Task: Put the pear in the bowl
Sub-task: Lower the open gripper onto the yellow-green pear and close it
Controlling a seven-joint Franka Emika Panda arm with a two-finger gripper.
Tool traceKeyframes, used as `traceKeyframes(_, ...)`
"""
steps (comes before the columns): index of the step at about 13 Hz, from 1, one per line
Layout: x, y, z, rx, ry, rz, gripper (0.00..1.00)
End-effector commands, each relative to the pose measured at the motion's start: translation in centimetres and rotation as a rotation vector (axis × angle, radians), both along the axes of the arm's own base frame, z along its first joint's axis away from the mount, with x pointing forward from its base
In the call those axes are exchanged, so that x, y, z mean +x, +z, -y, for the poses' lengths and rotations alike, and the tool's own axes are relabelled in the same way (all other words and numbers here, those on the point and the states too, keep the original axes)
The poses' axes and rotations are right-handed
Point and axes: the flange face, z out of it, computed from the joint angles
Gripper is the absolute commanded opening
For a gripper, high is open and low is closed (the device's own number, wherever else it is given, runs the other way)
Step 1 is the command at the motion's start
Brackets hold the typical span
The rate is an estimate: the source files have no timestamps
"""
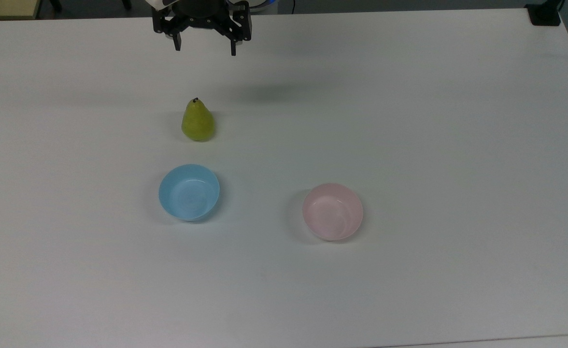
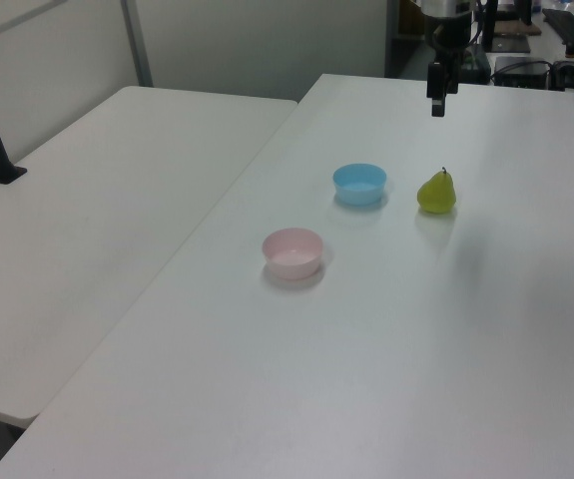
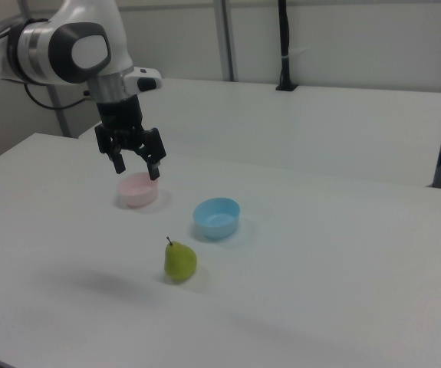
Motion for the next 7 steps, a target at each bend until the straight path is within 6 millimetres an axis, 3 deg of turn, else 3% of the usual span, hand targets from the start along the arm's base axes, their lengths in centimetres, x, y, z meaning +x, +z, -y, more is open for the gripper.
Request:
traceKeyframes(1,-0.3,-0.2,0.6,0.026,0.009,-0.02,1.0)
traceKeyframes(5,0.4,-2.4,1.4,0.024,0.022,-0.037,1.0)
traceKeyframes(7,0.1,-4.4,2.1,0.027,0.074,-0.056,1.0)
